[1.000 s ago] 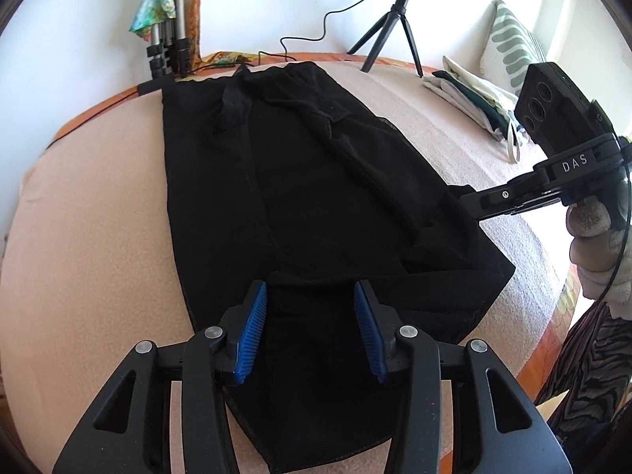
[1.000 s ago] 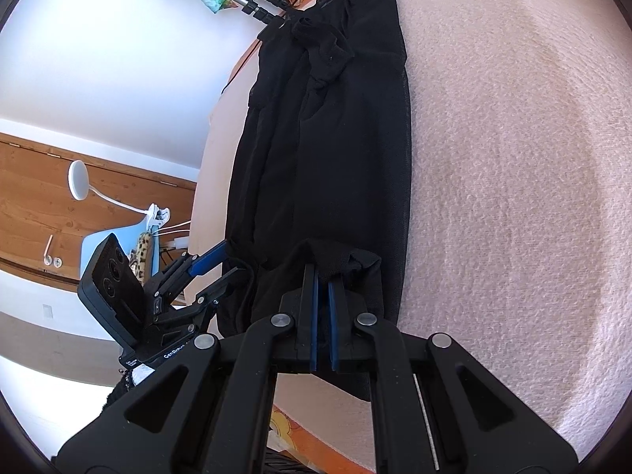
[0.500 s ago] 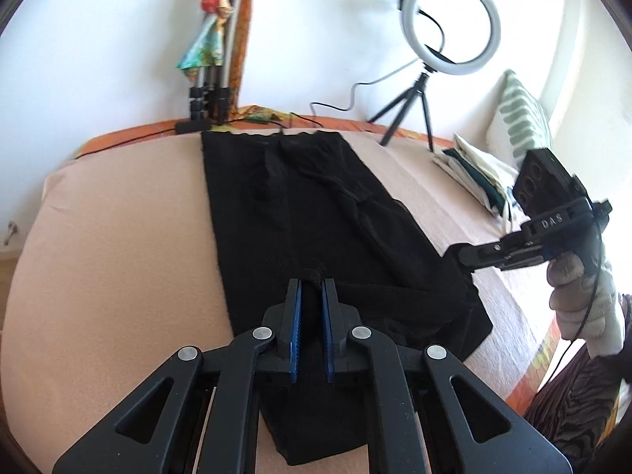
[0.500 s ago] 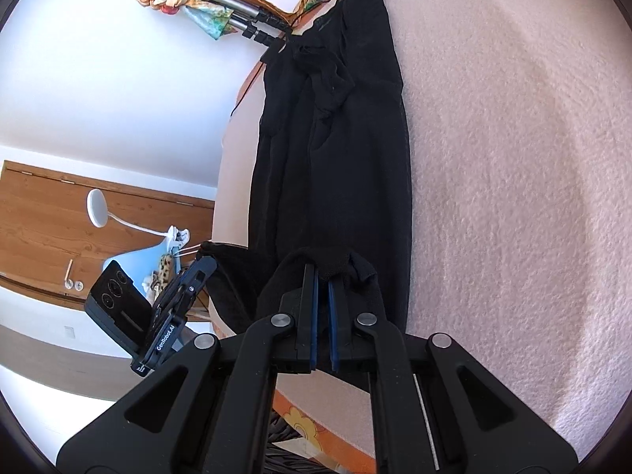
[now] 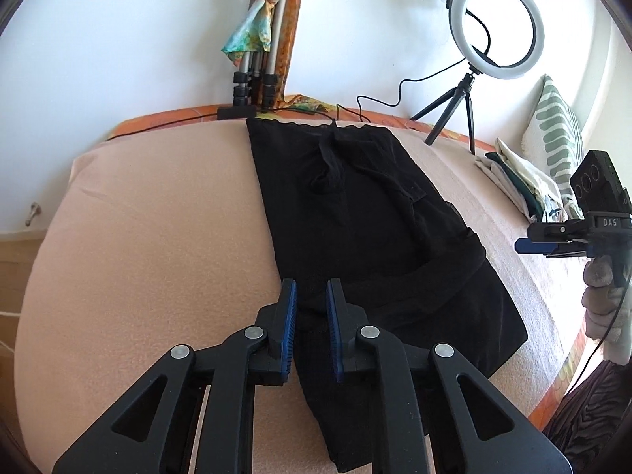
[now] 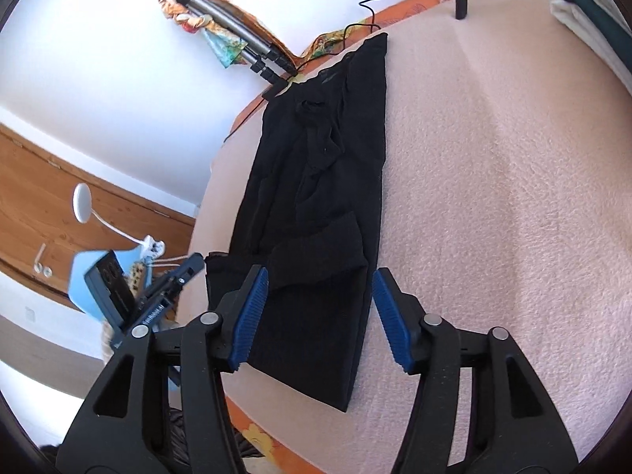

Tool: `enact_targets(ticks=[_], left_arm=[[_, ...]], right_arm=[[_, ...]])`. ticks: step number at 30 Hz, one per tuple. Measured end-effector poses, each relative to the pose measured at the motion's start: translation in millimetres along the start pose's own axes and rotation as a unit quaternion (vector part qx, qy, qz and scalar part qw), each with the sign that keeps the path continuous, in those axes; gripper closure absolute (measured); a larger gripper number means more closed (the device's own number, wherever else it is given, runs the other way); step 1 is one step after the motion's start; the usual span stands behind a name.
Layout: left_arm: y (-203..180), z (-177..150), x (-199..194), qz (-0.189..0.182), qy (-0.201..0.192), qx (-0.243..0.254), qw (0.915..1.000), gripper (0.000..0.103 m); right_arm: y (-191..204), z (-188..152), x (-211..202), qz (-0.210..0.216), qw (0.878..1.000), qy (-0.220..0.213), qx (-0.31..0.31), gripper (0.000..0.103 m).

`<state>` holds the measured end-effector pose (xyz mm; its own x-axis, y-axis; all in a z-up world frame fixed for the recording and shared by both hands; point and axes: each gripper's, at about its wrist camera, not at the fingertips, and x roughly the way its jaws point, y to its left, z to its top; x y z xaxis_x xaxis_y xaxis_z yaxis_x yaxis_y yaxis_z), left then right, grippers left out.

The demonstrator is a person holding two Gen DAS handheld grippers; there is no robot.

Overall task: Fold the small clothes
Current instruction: 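Open both grippers and release the hem of the strip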

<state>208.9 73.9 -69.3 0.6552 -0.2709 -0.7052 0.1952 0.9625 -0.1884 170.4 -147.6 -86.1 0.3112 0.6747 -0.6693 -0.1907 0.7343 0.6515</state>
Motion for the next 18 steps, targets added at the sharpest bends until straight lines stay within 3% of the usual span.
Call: enact_targets(ticks=[6,8,9,12,14,18], left_arm=[[6.9,-0.6,-0.9,-0.02,0.011,-0.014,0.9996,0.087],[10.3,-2.2,4.4,-0.032,0.023,-0.017,0.9991,0.069],[10.8,-3.2,7.9,-0.032,0.03,-0.016,0.9989,0.064],[10.0,-7.3,17.6,-0.027,0.047,-0.007,0.9985,0.063],[9.1,-8.4,22.9,-0.026,0.056,0.001,0.9981,0.063],[7.2,-6.7,27.7,-0.03,0.054,0.009,0.998,0.063]], right_arm=[[25.1,-4.9,15.3,-0.075,0.992,-0.011,-0.103,0.053],[30.8,-2.8,21.7,-0.089,0.988,-0.014,-0.124,0.053],[33.2,-2.0,25.9,-0.096,0.987,-0.013,-0.131,0.053],[34.6,-2.0,38.3,-0.112,0.984,-0.004,-0.139,0.054],[34.0,-2.9,43.5,-0.118,0.983,0.005,-0.141,0.069],[36.5,-6.3,45.9,-0.114,0.982,0.015,-0.148,0.072]])
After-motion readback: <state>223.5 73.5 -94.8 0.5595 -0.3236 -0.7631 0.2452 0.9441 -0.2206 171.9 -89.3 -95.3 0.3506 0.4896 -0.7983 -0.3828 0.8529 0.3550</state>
